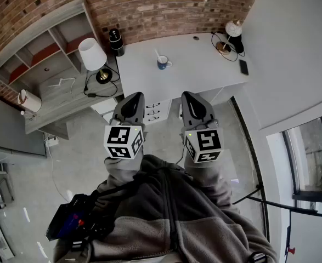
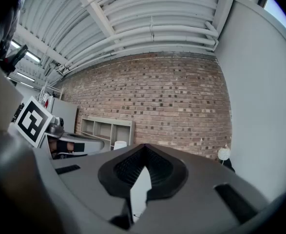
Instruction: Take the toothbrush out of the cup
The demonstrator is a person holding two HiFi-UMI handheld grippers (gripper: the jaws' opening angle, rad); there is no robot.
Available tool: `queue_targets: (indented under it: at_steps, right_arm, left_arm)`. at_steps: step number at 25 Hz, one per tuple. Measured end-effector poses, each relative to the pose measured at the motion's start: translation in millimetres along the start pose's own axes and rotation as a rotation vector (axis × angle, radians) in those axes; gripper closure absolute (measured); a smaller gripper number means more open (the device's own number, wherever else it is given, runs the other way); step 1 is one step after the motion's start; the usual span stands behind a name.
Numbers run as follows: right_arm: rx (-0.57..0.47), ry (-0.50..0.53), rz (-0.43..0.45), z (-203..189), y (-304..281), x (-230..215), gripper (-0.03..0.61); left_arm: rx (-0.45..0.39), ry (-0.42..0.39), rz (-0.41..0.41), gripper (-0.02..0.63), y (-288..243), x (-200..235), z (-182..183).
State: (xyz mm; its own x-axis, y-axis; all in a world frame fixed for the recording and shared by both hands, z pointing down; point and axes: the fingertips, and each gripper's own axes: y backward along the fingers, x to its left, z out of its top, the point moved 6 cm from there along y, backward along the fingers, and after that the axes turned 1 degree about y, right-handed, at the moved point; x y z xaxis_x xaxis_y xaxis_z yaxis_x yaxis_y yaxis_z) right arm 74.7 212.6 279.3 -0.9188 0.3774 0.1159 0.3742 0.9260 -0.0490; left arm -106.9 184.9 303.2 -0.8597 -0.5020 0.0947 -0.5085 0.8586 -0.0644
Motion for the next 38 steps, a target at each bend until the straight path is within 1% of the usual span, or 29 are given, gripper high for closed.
queue_targets:
  at_steps: [6,17,31,33,38]
  right_arm:
    - [0.007,-0.006,0.021,-2.3,-1.5,1.6,0.577]
    - [0.023,-0.020,0.008,-5.9,-2.1,-4.8,0.577]
    - [0.022,-0.045,0.020,-22.6,-0.7,-21.6,0.577]
    - [0.021,-0.045,0.028,-27.5,2.0,-23.9,0.577]
    - [0.013,-0.046,0.069,-53.3,20.3,-33.7,0.577]
  left_arm:
    - [0.002,0.007,0.003,0.609,-0.3,1.0,-0.9]
    - [0.018,0.007,-0.004,0.609,-5.0,-1.4,-0.4]
    - [0.049,0.003,0.008,0.609,-16.9,-13.5,-12.6]
    - [0.053,0.003,0.014,0.609,-16.8,-17.7,-17.1]
    - [0.061,0.003,0.032,0.609,-15.8,-43.5,-43.0]
